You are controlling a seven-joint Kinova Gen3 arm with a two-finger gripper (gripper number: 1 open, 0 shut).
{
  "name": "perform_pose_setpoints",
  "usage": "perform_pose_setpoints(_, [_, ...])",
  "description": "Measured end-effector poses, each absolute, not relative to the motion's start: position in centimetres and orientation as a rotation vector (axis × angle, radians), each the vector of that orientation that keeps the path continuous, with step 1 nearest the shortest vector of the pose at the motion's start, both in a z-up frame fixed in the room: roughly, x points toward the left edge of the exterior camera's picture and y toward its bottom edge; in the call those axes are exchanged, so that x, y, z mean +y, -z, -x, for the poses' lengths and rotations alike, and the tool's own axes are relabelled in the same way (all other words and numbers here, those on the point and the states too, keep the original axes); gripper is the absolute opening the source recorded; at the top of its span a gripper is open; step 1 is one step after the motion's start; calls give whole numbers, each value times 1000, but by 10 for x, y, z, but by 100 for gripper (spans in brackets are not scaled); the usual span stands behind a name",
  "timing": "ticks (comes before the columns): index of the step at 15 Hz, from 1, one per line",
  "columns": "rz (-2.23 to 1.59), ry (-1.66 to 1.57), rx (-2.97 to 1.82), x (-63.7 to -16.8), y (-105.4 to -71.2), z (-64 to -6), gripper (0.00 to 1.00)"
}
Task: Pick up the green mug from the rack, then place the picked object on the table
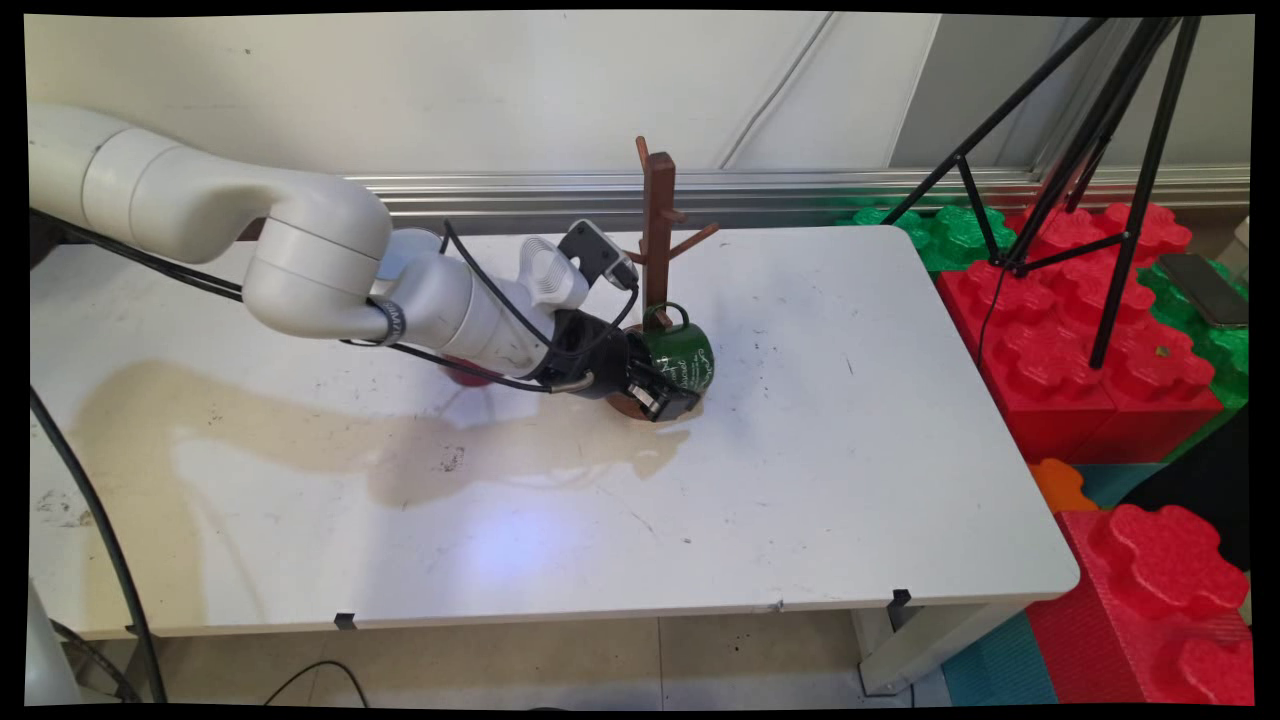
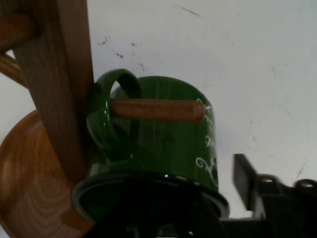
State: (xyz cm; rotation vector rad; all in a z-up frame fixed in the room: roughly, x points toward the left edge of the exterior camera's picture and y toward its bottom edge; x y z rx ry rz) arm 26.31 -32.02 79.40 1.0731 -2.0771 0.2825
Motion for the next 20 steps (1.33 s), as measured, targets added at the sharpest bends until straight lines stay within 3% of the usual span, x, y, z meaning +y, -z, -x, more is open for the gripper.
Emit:
perform_pose_setpoints(10, [-1045,-290,-2052,-304,-808,-271,0])
perform_pose_setpoints(20, [-922,-267,-2051,-268,-846,-279,0])
